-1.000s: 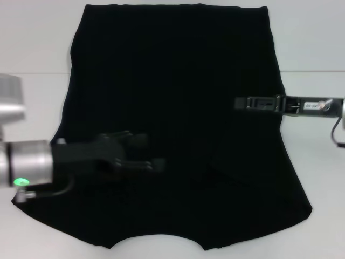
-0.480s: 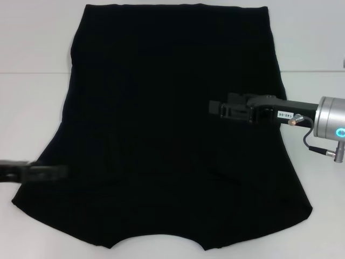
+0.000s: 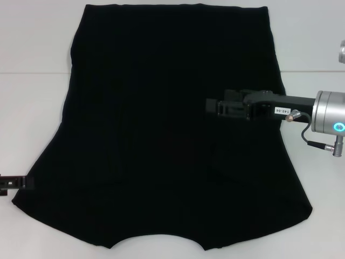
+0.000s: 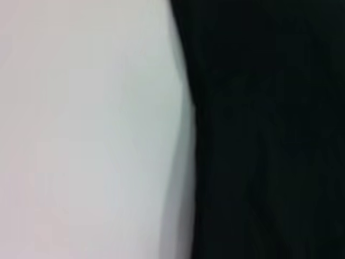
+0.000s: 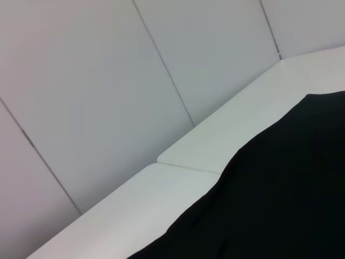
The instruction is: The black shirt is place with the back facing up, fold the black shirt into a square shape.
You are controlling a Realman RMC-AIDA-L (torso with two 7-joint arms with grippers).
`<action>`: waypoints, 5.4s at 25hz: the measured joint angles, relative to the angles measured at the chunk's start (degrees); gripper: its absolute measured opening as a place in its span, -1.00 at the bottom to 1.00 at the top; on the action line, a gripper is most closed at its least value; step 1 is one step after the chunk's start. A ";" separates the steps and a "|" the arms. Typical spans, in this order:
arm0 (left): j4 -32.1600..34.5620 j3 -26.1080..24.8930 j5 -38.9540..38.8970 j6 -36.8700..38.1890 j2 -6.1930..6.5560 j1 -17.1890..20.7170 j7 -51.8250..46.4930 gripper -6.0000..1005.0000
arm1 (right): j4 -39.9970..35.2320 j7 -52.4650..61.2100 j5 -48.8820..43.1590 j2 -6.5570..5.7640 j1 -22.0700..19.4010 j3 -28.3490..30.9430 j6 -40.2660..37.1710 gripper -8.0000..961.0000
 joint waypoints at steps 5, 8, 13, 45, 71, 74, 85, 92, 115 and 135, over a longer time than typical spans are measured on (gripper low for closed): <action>-0.64 0.16 1.94 -0.48 0.05 -0.82 -1.81 0.86 | -0.19 0.19 0.01 -0.07 0.03 -0.41 -0.14 0.91; -1.49 0.59 2.94 -1.18 0.11 -1.17 -2.26 0.86 | -0.22 0.19 0.03 -0.08 0.03 -0.41 -0.26 0.91; -2.74 2.69 3.63 -2.02 0.14 -1.43 -2.69 0.86 | -0.15 0.21 0.03 -0.09 0.03 -0.39 -0.37 0.91; -5.32 4.96 3.53 -4.52 0.13 -2.79 -0.18 -0.50 | 0.03 4.01 -0.60 -1.73 -1.77 -1.94 -1.56 0.91; -5.75 4.26 1.35 -6.02 0.10 -2.37 1.83 -0.93 | 0.22 25.19 -14.69 -13.75 -14.17 -1.04 -15.46 0.90; -5.75 4.28 1.33 -6.07 0.14 -2.46 2.12 -0.93 | 0.30 25.29 -16.21 -12.51 -13.04 -1.53 -14.79 0.89; -5.86 4.05 1.32 -6.09 0.14 -2.60 2.50 -0.93 | 0.06 27.61 -20.08 -11.27 -11.12 -1.47 -13.84 0.89; -5.85 4.03 1.32 -6.15 0.09 -2.64 2.50 -0.93 | -0.15 28.28 -20.20 -11.51 -11.13 -1.65 -13.13 0.88; -5.84 4.06 0.45 -6.70 0.13 -2.79 2.77 -0.93 | 0.00 29.40 -22.45 -9.51 -9.12 -1.89 -12.53 0.86; -5.84 4.04 0.44 -6.96 0.14 -2.78 2.80 -0.93 | -0.36 29.99 -23.70 -8.44 -7.29 -1.88 -13.46 0.79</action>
